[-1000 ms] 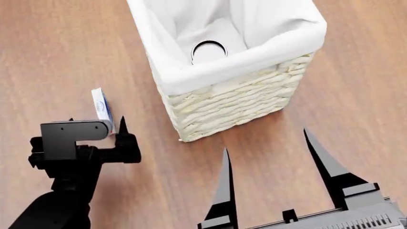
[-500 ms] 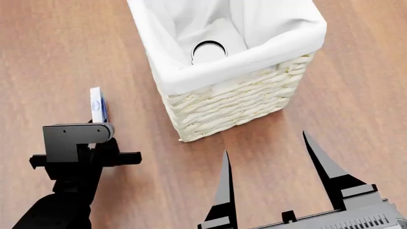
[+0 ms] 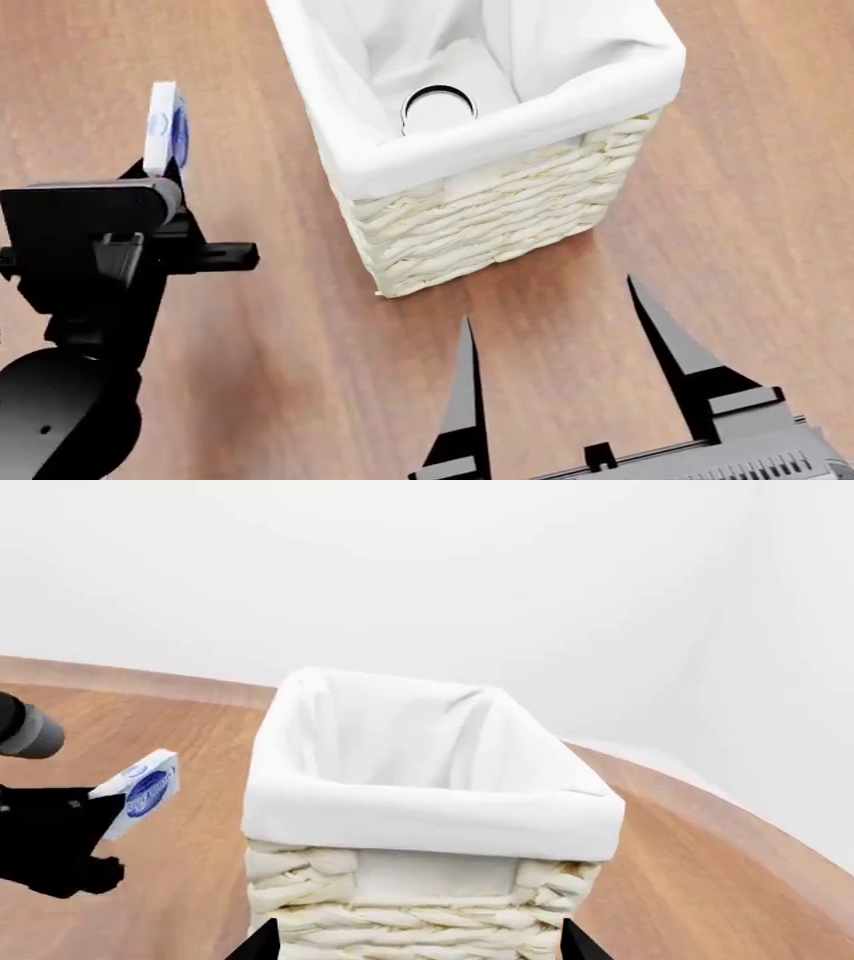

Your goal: Pick up the alphabet soup and the cream cheese box, and put them in the basket.

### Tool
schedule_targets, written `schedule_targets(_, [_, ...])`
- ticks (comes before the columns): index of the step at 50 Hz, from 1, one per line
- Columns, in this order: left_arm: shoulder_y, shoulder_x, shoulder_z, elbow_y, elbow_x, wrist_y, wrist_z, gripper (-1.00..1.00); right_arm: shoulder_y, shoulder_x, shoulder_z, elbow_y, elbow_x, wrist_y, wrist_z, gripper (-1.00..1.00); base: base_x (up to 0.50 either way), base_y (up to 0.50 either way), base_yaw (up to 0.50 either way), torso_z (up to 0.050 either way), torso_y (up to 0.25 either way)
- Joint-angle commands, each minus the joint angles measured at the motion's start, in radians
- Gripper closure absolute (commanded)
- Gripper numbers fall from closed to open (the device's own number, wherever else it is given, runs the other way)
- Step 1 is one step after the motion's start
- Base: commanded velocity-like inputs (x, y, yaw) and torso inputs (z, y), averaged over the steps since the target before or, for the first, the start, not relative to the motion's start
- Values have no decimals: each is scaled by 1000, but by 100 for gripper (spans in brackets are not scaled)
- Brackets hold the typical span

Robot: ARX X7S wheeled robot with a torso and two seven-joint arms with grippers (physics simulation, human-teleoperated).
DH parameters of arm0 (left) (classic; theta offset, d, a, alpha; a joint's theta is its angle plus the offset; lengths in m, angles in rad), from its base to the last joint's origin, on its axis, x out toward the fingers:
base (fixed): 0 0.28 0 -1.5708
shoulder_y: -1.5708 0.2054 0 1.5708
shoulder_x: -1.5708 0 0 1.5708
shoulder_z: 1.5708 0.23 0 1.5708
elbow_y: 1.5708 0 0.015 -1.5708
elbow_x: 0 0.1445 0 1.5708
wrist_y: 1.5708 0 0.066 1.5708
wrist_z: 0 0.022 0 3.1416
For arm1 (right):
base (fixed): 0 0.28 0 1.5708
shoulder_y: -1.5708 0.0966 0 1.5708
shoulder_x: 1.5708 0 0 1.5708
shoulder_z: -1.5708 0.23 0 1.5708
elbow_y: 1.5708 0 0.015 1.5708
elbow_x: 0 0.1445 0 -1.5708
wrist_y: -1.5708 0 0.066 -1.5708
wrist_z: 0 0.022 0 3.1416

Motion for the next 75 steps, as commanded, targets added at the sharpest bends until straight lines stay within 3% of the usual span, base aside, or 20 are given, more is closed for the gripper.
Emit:
schedule_targets(1, [-54, -73, -29, 302, -54, -113, -47, 100, -3, -6, 3, 5, 0, 0, -4, -100, 0, 0, 0, 0, 0])
schedule_targets(10, [-211, -67, -21, 287, -34, -135, -20, 100, -4, -10, 5, 6, 2, 1, -8, -100, 0, 0, 0, 0, 0])
schedule_targets(20, [-448, 13, 21, 19, 9, -87, 107, 100, -9, -15, 8, 16, 2, -4, -12, -100, 0, 0, 0, 0, 1])
schedule_targets(28, [-698, 101, 66, -272, -3, -63, 320, 100, -12, -7, 11, 7, 0, -4, -7, -100, 0, 0, 0, 0, 1])
schedule_targets(31, [-787, 137, 94, -430, -17, -60, 460, 100, -9, -5, 12, 1, 1, 2, -6, -100, 0, 0, 0, 0, 0])
schedule_targets(34, [-879, 180, 114, -602, -79, -155, 653, 100, -13, -8, 11, 3, 0, 4, -5, -100, 0, 0, 0, 0, 0])
schedule_targets(37, [-968, 229, 143, -783, -62, -137, 746, 100, -15, -9, 10, -2, -3, 8, -2, -100, 0, 0, 0, 0, 0])
schedule_targets(41, [-982, 226, 162, -747, -107, -241, 846, 100, -18, -8, 10, -4, -1, 10, -1, -100, 0, 0, 0, 0, 0])
schedule_targets(45, [-1004, 251, 203, -843, -111, -201, 892, 100, -21, -7, 12, 0, -2, 4, -2, -100, 0, 0, 0, 0, 2])
schedule_targets(52, [-1014, 250, 332, -889, -264, -197, 940, 100, -26, -6, 13, 3, -4, 0, -3, -100, 0, 0, 0, 0, 0])
schedule_targets(66, [-979, 253, 809, -949, -628, -96, 883, 100, -32, 4, 19, 5, -2, -12, -5, -100, 0, 0, 0, 0, 1])
schedule_targets(75, [-985, 253, 971, -962, -772, -61, 882, 100, -39, 1, 22, 12, -4, -18, -6, -100, 0, 0, 0, 0, 0])
